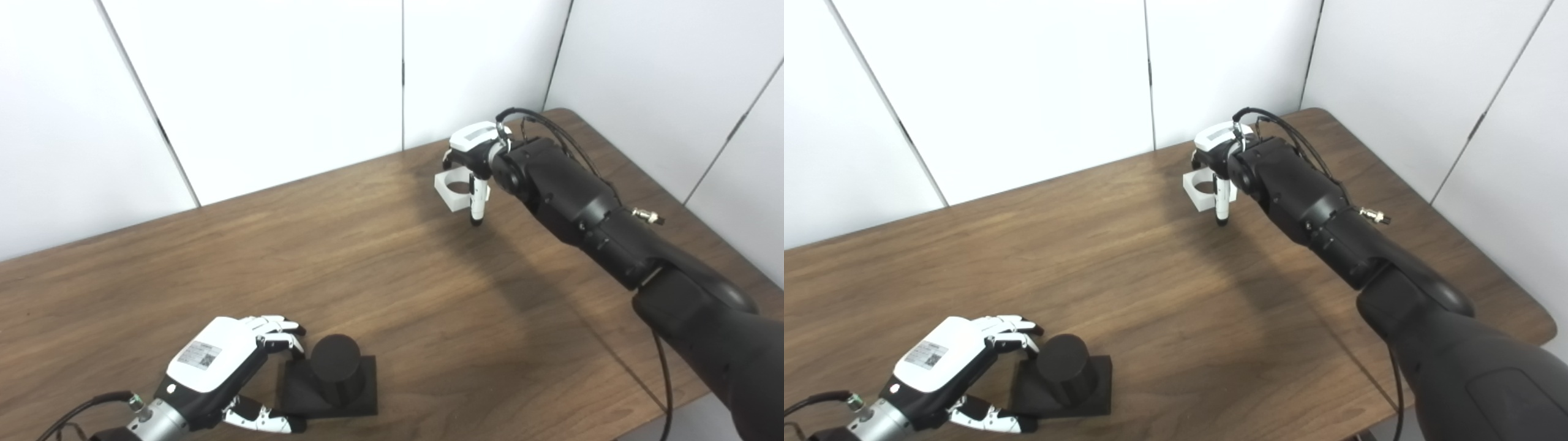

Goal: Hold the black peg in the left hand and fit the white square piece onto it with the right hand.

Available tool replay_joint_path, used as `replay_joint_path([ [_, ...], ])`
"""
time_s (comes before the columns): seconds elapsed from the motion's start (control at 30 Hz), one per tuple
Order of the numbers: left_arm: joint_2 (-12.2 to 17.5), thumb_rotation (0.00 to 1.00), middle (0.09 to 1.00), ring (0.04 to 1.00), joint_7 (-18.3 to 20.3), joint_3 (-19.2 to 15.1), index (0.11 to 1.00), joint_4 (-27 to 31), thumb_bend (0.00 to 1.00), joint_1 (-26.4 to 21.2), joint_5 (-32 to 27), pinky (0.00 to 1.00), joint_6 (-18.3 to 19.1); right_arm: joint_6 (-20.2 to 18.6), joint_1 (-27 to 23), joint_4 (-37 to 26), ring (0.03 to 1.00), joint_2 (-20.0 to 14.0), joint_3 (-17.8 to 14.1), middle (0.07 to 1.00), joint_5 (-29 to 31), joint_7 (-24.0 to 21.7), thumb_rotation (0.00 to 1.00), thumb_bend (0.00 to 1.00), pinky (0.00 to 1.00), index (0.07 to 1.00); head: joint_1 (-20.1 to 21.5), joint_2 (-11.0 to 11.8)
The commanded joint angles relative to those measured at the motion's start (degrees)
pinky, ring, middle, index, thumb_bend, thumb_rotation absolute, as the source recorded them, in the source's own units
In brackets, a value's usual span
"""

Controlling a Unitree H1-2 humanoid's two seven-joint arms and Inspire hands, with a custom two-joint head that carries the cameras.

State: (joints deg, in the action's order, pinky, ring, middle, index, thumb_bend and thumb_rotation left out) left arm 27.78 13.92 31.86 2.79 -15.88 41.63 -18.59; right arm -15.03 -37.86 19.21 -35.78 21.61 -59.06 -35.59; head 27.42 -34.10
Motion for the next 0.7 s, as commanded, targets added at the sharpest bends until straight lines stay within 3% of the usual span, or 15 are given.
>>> replay_joint_path([
  [0.0,2.67,0.06,0.811,0.833,4.71,1.44,0.489,-0.76,0.52,2.53,2.83,0.74,-0.16,1.28,-2.06,-0.14,0.969,-0.98,-1.09,0.949,1.51,3.2,0.18,0.86,0.96,0.805,-0.29,-0.16],
  [0.2,2.62,0.06,0.806,0.837,6.15,1.37,0.49,0.54,0.52,2.71,3.1,0.74,1.09,3.89,-0.8,2.63,0.929,-1.95,-1.06,0.906,4.28,8.38,0.14,0.81,0.95,0.749,-0.41,-0.51],
  [0.43,2.68,0.06,0.809,0.833,6.34,0.71,0.489,1.11,0.52,3.07,2.4,0.74,1.07,5.61,0.71,2.96,0.886,-2.95,-0.82,0.846,5.2,13.19,0.12,0.76,0.98,0.614,-0.39,-0.83],
  [0.47,2.68,0.06,0.809,0.832,6.25,0.66,0.489,1.05,0.52,3.08,2.35,0.74,0.95,5.59,0.8,2.97,0.886,-2.99,-0.85,0.843,5.42,13.61,0.13,0.64,0.99,0.555,-0.39,-0.83],
  [0.53,2.69,0.06,0.809,0.831,6.31,0.58,0.489,1.08,0.52,3.05,2.29,0.74,0.92,5.77,0.94,2.83,0.88,-3.18,-0.96,0.831,5.77,14.75,0.14,0.55,1.0,0.504,-0.39,-0.94],
  [0.67,2.66,0.06,0.812,0.83,6.55,0.45,0.489,1.21,0.52,2.95,2.17,0.73,1.09,6.15,1.18,2.58,0.858,-3.36,-1.42,0.795,6.45,16.53,0.13,0.52,0.98,0.485,-0.39,-0.94],
])
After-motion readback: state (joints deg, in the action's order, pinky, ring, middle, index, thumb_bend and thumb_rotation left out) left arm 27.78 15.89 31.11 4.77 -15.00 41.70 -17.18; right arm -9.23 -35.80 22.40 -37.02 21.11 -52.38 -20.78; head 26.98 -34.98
